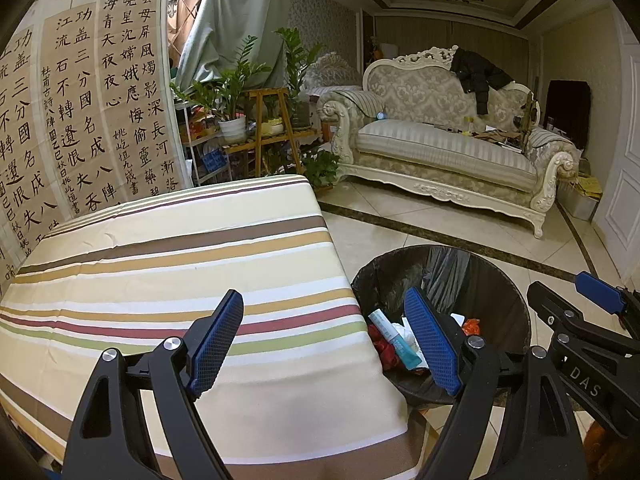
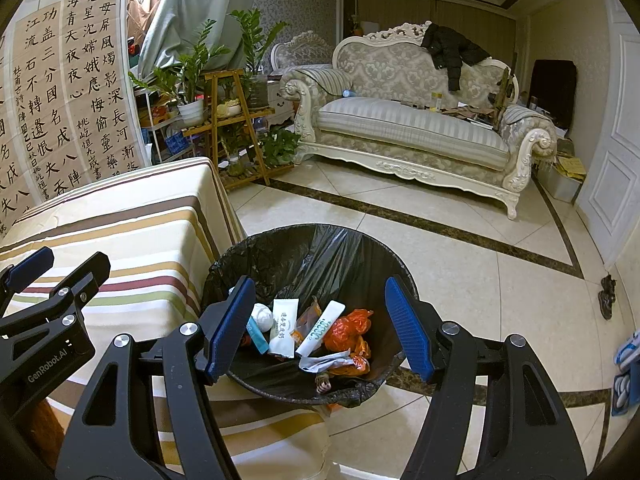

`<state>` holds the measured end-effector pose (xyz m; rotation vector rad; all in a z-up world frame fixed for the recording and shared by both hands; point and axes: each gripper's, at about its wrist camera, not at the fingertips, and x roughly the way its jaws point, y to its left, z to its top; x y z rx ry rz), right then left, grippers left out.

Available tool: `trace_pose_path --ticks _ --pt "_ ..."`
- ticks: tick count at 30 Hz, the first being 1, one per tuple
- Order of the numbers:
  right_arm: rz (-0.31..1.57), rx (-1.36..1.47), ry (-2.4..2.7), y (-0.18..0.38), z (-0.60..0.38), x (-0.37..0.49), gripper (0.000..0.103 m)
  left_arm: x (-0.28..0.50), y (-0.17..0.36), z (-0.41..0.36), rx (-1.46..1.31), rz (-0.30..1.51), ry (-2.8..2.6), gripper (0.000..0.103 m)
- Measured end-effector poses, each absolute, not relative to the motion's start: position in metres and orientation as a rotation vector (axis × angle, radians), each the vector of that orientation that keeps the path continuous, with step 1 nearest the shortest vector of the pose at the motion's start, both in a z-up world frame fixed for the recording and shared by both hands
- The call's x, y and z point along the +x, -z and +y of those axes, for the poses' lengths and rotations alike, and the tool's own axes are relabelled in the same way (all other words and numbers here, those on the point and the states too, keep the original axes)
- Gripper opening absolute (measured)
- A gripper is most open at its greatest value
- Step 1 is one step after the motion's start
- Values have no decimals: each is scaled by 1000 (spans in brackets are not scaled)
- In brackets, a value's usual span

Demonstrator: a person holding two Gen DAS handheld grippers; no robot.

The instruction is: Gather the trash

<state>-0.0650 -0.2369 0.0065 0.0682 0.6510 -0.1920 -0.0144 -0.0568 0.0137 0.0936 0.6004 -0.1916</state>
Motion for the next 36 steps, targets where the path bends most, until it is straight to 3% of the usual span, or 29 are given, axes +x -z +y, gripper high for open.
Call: trace_pose_path --ticks 36 --pt "650 68 192 -6 -237 -66 66 -23 -5 -68 114 612 204 80"
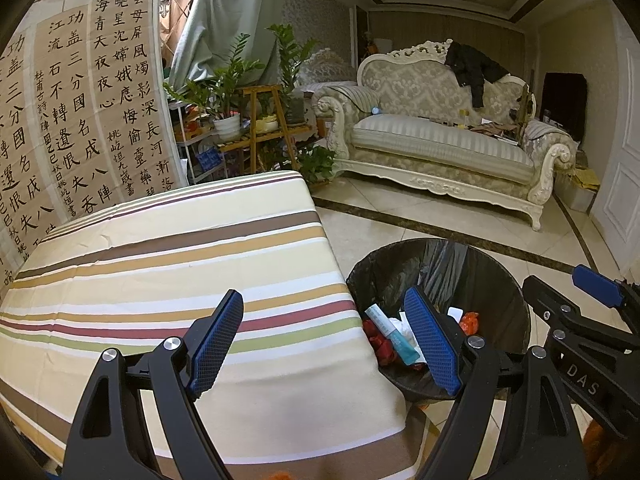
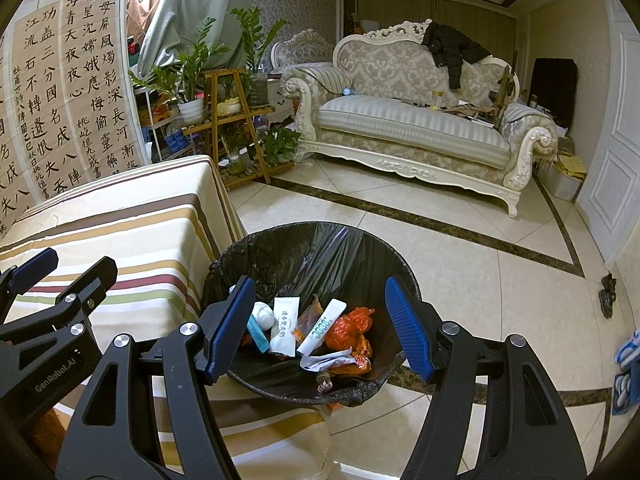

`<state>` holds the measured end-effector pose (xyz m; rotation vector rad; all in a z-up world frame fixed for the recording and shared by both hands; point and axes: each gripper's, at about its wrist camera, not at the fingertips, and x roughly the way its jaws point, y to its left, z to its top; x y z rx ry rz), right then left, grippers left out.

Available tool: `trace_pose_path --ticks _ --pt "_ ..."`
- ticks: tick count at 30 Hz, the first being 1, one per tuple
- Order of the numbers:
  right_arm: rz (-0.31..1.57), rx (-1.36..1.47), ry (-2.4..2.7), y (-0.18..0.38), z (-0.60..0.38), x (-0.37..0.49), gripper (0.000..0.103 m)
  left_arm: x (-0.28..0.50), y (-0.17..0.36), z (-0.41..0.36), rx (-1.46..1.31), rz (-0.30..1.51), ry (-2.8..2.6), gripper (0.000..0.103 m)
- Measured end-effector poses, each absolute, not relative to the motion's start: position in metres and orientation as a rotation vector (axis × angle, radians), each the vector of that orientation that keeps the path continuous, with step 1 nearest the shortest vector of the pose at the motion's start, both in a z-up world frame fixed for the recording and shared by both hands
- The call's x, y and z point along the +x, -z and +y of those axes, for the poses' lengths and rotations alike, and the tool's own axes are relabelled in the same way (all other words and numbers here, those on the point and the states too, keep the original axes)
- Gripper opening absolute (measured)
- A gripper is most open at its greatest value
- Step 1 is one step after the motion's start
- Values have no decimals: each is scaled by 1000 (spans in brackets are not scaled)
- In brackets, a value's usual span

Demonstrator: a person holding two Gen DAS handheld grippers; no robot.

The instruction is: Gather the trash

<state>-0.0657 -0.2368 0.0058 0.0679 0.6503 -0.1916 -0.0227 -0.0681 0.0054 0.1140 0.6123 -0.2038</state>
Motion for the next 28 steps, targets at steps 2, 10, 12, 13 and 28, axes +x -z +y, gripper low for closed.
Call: trace_pose_path --ticks 2,10,12,13,28 --pt "651 69 192 -6 -237 -65 66 -22 -6 -67 112 611 201 82" --pt "651 68 191 -6 -237 -65 66 -26 -7 -69 112 594 203 84" --pt "652 68 192 -6 -236 -66 66 -27 -7 -69 109 594 205 84" --pt "652 69 192 -6 -236 -65 66 -27 -7 -70 107 594 205 84" --pt "668 54 172 -3 -221 -61 66 -12 -8 -52 84 626 183 84"
